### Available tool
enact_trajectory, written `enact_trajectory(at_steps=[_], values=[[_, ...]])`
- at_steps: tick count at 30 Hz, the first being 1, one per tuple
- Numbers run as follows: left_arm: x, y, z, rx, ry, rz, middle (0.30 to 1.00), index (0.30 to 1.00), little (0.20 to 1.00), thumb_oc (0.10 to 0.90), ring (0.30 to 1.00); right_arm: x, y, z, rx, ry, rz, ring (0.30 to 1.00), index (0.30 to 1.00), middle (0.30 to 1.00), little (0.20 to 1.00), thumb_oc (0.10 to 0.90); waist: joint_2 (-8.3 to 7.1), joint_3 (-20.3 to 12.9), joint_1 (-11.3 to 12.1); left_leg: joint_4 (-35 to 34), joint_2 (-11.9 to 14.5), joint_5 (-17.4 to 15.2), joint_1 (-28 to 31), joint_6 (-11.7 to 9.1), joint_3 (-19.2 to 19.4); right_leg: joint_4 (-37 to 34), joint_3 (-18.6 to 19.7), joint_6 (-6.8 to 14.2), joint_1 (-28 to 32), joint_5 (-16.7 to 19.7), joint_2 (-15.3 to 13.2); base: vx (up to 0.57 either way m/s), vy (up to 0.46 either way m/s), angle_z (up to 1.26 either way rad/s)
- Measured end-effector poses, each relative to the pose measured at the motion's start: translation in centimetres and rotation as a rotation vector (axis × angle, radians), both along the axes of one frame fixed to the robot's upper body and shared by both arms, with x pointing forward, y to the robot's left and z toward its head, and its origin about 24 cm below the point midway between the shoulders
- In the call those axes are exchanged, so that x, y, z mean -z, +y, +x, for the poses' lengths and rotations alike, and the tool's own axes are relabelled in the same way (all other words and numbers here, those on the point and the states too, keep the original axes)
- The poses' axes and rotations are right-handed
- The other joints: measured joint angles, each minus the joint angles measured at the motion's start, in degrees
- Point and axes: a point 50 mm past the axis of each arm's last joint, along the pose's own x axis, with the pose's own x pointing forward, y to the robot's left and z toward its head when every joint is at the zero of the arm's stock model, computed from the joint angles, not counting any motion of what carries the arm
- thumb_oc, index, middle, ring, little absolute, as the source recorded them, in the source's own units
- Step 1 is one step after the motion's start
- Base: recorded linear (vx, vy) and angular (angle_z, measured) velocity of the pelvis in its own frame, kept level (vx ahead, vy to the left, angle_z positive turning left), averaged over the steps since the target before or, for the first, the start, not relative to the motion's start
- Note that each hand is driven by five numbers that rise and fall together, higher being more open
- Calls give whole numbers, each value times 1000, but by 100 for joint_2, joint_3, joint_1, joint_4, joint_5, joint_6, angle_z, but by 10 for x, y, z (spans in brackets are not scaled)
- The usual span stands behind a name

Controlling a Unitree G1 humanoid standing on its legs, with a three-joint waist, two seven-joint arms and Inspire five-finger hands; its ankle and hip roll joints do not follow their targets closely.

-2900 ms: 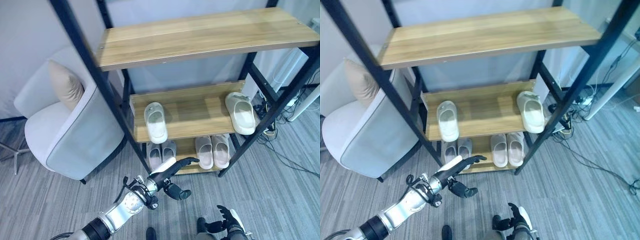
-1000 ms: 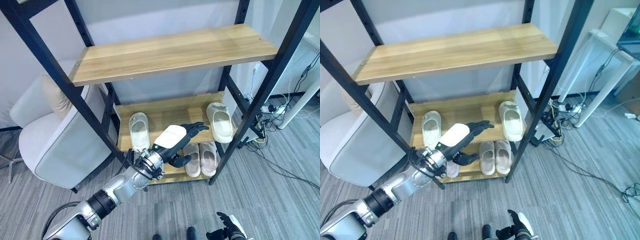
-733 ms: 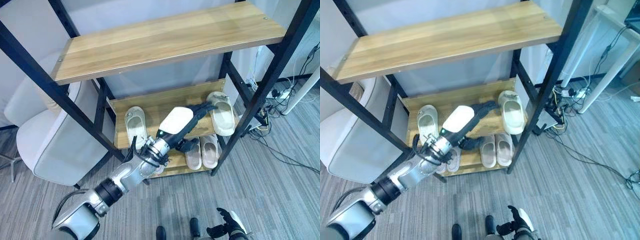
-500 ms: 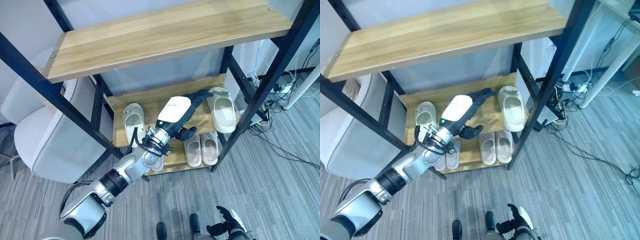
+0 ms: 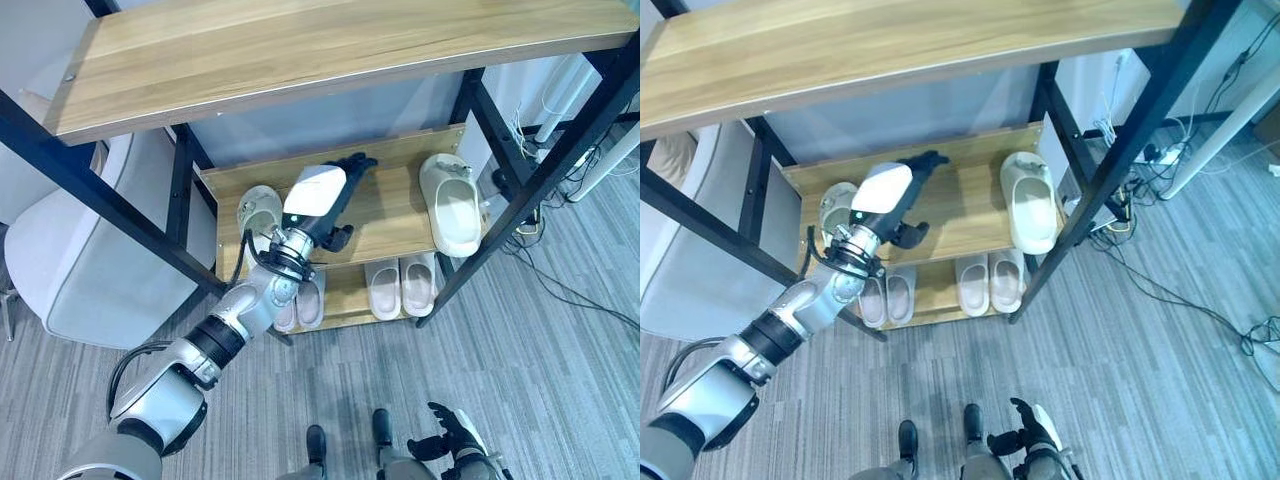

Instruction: Arrange the slippers neatly on the shoe rack.

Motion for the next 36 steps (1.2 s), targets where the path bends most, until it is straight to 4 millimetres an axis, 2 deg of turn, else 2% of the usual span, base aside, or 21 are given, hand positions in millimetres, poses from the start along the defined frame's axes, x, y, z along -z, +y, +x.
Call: enact_trajectory(at_steps=[5, 14, 21, 27, 36], values=[[-8, 11, 4, -47, -39, 54, 900, 900, 900, 800, 900, 0, 0, 0, -4, 3, 6, 900, 900, 900, 900, 800, -26, 37, 8, 0, -4, 0, -9, 0, -6, 1, -8, 5, -6, 5, -3, 0, 0, 0], [-7, 37, 12, -151, -27, 94, 900, 900, 900, 800, 900, 1, -2, -1, 77, 6, 62, 900, 900, 900, 900, 800, -37, 45, 8, 0, -10, 0, -88, 0, -2, 3, -11, 10, -93, 12, -8, -3, 4, 0], [-20, 57, 22, -247, -49, 132, 900, 900, 900, 800, 900, -1, -3, 3, 102, -10, 77, 900, 900, 900, 900, 800, -99, 185, 42, 0, -12, 0, -168, 0, -2, 5, -20, 10, -170, 31, -10, -9, 10, 0], [-27, 63, 23, -286, -75, 124, 900, 900, 900, 800, 900, -1, -1, 3, 97, -18, 86, 900, 900, 900, 900, 800, -228, 268, 20, 1, -14, 0, -171, 0, -1, 6, -28, 10, -171, 31, -13, 2, 2, 1], [-36, 70, 22, -313, -99, 83, 900, 900, 900, 800, 900, 0, 0, 3, 97, -18, 88, 900, 900, 900, 900, 800, -310, 320, 44, 0, -20, 0, -166, 0, -7, 6, -34, 10, -159, 32, -19, 0, 0, 0]])
